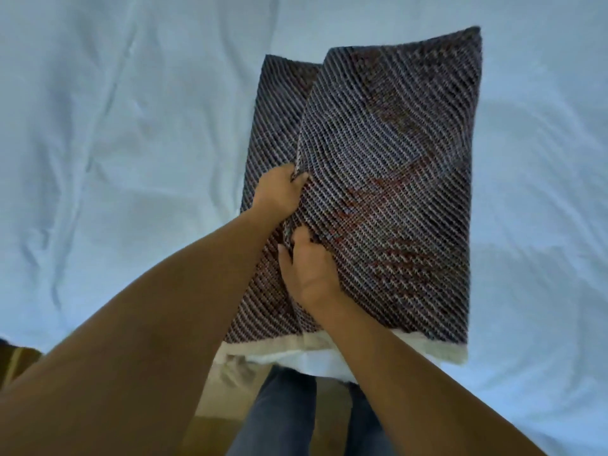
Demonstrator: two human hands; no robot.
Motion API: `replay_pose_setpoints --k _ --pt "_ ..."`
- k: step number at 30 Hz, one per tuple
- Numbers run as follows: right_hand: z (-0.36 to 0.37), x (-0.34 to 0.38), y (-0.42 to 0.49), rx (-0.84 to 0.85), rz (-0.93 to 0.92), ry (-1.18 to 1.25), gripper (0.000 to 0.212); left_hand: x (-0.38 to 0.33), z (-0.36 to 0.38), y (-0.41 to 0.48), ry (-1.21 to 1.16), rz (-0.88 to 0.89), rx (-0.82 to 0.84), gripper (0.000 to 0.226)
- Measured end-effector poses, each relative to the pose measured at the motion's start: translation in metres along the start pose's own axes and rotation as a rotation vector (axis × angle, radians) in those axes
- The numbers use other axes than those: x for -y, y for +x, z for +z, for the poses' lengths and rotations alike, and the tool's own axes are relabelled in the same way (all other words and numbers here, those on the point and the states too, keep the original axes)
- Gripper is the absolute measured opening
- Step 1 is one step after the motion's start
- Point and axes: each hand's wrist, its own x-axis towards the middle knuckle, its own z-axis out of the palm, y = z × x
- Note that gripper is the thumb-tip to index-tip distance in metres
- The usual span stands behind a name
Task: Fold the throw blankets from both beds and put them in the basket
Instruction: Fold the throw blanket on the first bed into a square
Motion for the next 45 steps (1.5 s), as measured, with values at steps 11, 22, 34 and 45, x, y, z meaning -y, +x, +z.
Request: replay_pose_setpoints --k 11,22,34,45 --pt "0.06 0.04 0.002 -0.106 -0.07 -0.017 0.03 0.086 -0.02 -0.037 -0.121 -0.046 0.133 0.041" --pt "0.081 0.039 -0.024 0.116 0.122 -0.205 0.048 0.103 -0.024 -0.048 -0.131 -0.083 0.078 0.029" --pt "0.107 0.059 -0.052 0.362 0.159 -0.151 0.031 0.136 -0.024 -0.08 -0.225 -0.146 0.294 0.03" --pt "0.053 0.056 0.011 0.303 0.148 0.073 0.023 0.11 -0.028 -0.051 -0.231 -0.189 0.209 0.033"
